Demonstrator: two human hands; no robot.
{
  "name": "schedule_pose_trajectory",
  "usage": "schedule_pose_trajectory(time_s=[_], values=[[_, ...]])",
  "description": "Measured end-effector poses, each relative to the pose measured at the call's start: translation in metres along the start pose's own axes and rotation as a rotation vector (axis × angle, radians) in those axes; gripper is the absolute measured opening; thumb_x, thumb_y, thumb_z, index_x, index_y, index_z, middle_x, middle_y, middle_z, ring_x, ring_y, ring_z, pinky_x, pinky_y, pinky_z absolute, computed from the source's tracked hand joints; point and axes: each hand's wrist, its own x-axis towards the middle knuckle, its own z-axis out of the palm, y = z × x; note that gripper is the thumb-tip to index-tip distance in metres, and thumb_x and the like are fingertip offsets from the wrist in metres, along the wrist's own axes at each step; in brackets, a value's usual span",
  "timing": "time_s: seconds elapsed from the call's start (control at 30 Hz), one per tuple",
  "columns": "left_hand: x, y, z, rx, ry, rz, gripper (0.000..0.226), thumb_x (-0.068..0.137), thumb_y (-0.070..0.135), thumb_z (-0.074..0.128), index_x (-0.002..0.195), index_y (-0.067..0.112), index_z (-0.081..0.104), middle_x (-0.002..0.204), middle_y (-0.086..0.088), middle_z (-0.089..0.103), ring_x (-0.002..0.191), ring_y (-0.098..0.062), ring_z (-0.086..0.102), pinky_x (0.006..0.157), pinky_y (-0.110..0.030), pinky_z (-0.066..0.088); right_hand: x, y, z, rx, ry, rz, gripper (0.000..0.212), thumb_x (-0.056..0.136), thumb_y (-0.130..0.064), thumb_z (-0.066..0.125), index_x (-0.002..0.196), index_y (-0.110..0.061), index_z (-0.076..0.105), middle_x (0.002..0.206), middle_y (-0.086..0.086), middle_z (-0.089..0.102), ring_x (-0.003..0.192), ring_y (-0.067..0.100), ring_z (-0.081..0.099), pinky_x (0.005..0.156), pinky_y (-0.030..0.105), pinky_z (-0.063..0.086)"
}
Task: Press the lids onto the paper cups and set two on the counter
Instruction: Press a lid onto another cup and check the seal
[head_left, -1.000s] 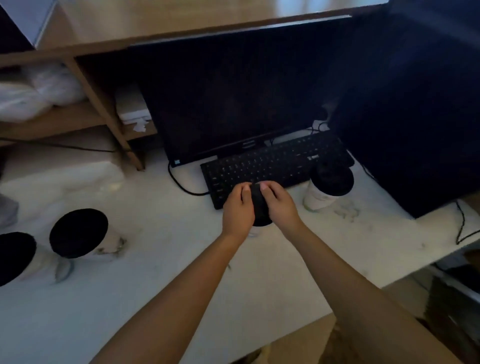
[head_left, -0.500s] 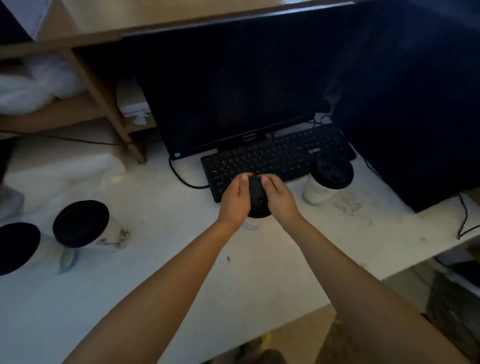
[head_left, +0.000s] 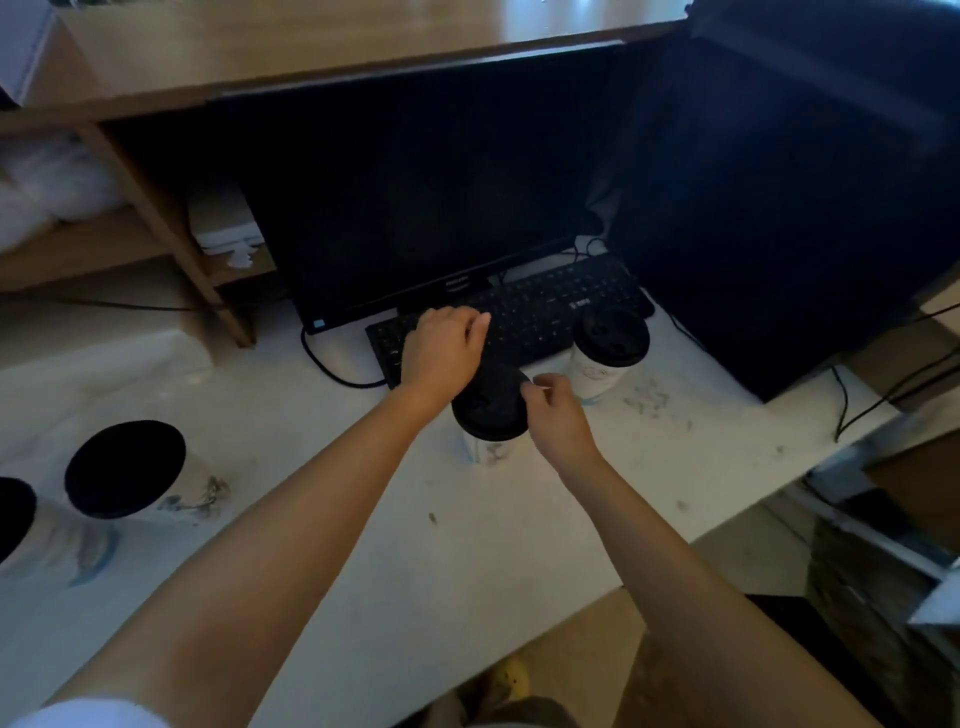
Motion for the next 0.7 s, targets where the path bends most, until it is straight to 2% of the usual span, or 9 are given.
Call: schedule_pose_trajectory(time_s=[0.07, 0.17, 0.23, 0.33, 0.43, 0.53, 0.6, 0.7], values=[[-0.013, 0.001, 0.006, -0.117, -0.03, -0.11, 0.041, 0.099, 0.037, 0.034, 0.102, 0.011, 0.064, 0.097, -0.009, 0.066, 0.095, -0.027, 0.059, 0.076, -0.036, 0.047, 0.011, -0.01, 0.0, -0.011, -0.045, -0.053, 0.036, 0.099, -0.029, 0.038, 0.126, -0.006, 0.047, 0.107, 0.002, 0.052, 0.097, 0.013, 0.047, 0.082, 0.024, 0.034], [-0.029, 0.002, 0.023, -0.201, -0.185, -0.233, 0.043, 0.1, 0.038, 0.03, 0.12, 0.012, 0.058, 0.114, -0.012, 0.064, 0.107, -0.027, 0.057, 0.091, -0.041, 0.047, 0.024, -0.012, 0.009, -0.069, -0.173, -0.112, 0.035, 0.1, -0.029, 0.035, 0.12, -0.009, 0.055, 0.104, 0.001, 0.055, 0.1, 0.015, 0.051, 0.083, 0.024, 0.035], [-0.033, 0.002, 0.033, -0.237, -0.189, -0.279, 0.044, 0.1, 0.036, 0.027, 0.128, 0.012, 0.051, 0.12, -0.013, 0.061, 0.111, -0.029, 0.056, 0.094, -0.042, 0.046, 0.031, -0.005, 0.013, -0.062, -0.169, -0.157, 0.03, 0.1, -0.023, 0.036, 0.11, -0.008, 0.061, 0.099, 0.001, 0.059, 0.095, 0.016, 0.054, 0.078, 0.024, 0.036], [-0.035, 0.002, 0.04, -0.207, -0.127, -0.245, 0.045, 0.1, 0.035, 0.025, 0.131, 0.013, 0.049, 0.121, -0.014, 0.059, 0.112, -0.03, 0.055, 0.093, -0.044, 0.046, 0.034, 0.001, 0.016, -0.062, -0.137, -0.191, 0.03, 0.1, -0.022, 0.038, 0.109, -0.007, 0.061, 0.098, 0.002, 0.06, 0.091, 0.013, 0.054, 0.075, 0.02, 0.037], [-0.034, 0.001, 0.042, -0.193, -0.128, -0.239, 0.043, 0.101, 0.033, 0.025, 0.131, 0.012, 0.048, 0.124, -0.014, 0.058, 0.112, -0.029, 0.055, 0.094, -0.041, 0.046, 0.038, 0.005, 0.018, -0.098, -0.119, -0.227, 0.029, 0.1, -0.021, 0.038, 0.106, -0.005, 0.062, 0.094, 0.002, 0.059, 0.086, 0.012, 0.053, 0.064, 0.006, 0.036], [-0.033, 0.001, 0.041, -0.192, -0.143, -0.214, 0.042, 0.101, 0.032, 0.025, 0.126, 0.011, 0.051, 0.119, -0.014, 0.06, 0.106, -0.028, 0.056, 0.088, -0.036, 0.046, 0.038, 0.004, 0.017, -0.096, -0.146, -0.219, 0.03, 0.1, -0.022, 0.037, 0.105, -0.004, 0.061, 0.094, 0.006, 0.061, 0.086, 0.014, 0.053, 0.064, 0.016, 0.034], [-0.031, 0.001, 0.037, -0.201, -0.19, -0.185, 0.041, 0.101, 0.031, 0.026, 0.125, 0.01, 0.052, 0.117, -0.014, 0.06, 0.105, -0.028, 0.056, 0.086, -0.035, 0.044, 0.036, 0.002, 0.016, -0.072, -0.144, -0.19, 0.031, 0.1, -0.022, 0.036, 0.106, -0.003, 0.06, 0.095, 0.007, 0.06, 0.088, 0.015, 0.053, 0.065, 0.018, 0.032], [-0.027, 0.0, 0.03, -0.269, -0.28, -0.132, 0.042, 0.102, 0.031, 0.028, 0.133, 0.011, 0.047, 0.128, -0.013, 0.057, 0.116, -0.026, 0.053, 0.097, -0.033, 0.041, 0.023, 0.001, 0.012, -0.043, -0.11, -0.138, 0.035, 0.102, -0.025, 0.032, 0.114, -0.004, 0.057, 0.103, 0.007, 0.058, 0.092, 0.014, 0.05, 0.068, 0.018, 0.031]])
